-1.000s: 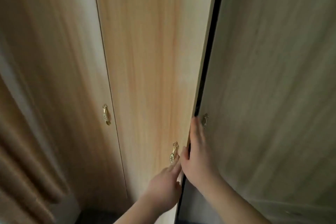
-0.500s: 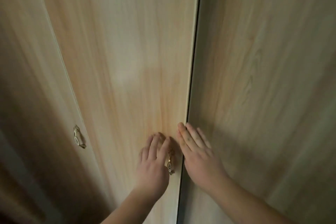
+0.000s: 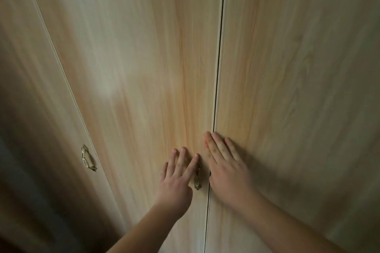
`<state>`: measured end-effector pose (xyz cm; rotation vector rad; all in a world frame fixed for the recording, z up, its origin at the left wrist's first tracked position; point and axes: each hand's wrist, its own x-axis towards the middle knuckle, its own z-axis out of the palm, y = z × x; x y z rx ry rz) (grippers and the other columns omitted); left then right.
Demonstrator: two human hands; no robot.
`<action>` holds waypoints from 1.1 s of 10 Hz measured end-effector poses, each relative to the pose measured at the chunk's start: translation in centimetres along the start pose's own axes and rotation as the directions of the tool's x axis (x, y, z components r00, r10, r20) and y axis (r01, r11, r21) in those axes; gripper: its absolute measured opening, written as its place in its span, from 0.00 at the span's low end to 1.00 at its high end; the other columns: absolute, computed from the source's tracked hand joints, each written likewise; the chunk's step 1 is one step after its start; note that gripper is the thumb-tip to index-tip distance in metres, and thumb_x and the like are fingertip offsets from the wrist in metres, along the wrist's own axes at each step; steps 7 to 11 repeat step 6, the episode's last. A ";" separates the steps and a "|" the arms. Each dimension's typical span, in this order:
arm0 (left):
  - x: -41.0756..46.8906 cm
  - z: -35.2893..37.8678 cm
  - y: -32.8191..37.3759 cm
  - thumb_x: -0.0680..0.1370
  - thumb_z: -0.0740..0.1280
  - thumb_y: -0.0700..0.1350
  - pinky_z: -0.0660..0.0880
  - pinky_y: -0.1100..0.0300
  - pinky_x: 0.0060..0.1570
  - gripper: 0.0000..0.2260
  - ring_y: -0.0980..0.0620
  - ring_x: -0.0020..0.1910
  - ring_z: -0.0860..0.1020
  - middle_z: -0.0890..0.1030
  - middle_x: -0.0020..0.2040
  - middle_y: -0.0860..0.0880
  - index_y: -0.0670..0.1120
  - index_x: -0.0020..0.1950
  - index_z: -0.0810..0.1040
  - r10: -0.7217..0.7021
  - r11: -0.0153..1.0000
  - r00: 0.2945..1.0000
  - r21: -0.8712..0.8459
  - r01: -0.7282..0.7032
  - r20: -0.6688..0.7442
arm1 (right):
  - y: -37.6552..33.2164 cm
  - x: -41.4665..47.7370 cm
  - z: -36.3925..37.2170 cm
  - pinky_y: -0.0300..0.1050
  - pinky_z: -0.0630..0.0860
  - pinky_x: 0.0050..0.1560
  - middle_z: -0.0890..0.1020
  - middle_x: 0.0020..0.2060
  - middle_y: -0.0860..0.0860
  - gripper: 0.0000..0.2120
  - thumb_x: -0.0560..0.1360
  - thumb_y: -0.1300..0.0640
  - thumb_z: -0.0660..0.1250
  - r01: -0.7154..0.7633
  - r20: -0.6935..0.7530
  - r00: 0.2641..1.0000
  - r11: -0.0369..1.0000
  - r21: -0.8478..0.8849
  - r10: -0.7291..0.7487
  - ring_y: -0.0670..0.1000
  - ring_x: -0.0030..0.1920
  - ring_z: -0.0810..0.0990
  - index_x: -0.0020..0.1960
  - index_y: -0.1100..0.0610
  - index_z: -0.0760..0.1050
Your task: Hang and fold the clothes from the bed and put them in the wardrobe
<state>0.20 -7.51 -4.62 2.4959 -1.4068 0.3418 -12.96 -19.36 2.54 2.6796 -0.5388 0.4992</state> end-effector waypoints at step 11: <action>-6.5 -8.3 -0.6 0.79 0.57 0.43 0.47 0.45 0.78 0.35 0.47 0.81 0.40 0.43 0.83 0.51 0.59 0.81 0.43 0.024 0.994 0.965 -0.111 0.006 0.263 | -4.1 -5.8 -5.2 0.55 0.45 0.78 0.49 0.81 0.50 0.32 0.79 0.50 0.58 -0.263 0.238 0.947 0.948 0.179 0.217 0.50 0.80 0.43 0.80 0.52 0.51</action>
